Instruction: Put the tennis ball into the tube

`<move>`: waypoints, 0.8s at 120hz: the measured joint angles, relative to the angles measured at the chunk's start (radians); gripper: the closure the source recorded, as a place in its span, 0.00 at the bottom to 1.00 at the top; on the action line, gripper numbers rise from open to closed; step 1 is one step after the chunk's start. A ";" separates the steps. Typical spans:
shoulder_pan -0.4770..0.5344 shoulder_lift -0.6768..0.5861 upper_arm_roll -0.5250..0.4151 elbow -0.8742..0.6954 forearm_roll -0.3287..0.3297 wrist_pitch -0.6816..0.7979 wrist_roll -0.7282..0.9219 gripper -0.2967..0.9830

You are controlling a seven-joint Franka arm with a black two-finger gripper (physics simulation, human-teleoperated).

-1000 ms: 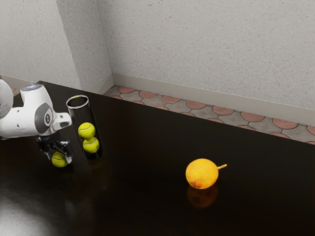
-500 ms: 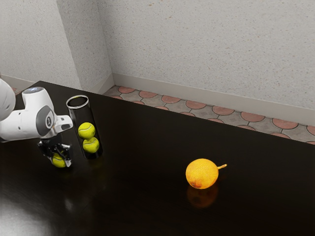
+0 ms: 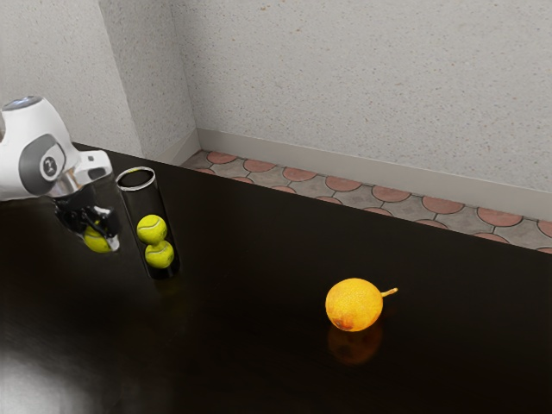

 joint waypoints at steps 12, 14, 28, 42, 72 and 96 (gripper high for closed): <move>0.009 -0.033 0.001 0.127 0.072 -0.157 -0.012 0.53; 0.012 -0.032 0.001 0.155 0.082 -0.186 -0.013 0.53; 0.029 -0.022 -0.006 0.315 0.125 -0.348 -0.018 0.53; 0.043 0.004 -0.045 0.409 0.137 -0.447 -0.018 0.53; 0.001 0.046 -0.097 0.481 0.129 -0.531 -0.018 0.54; -0.059 0.055 -0.100 0.484 0.104 -0.536 -0.017 0.54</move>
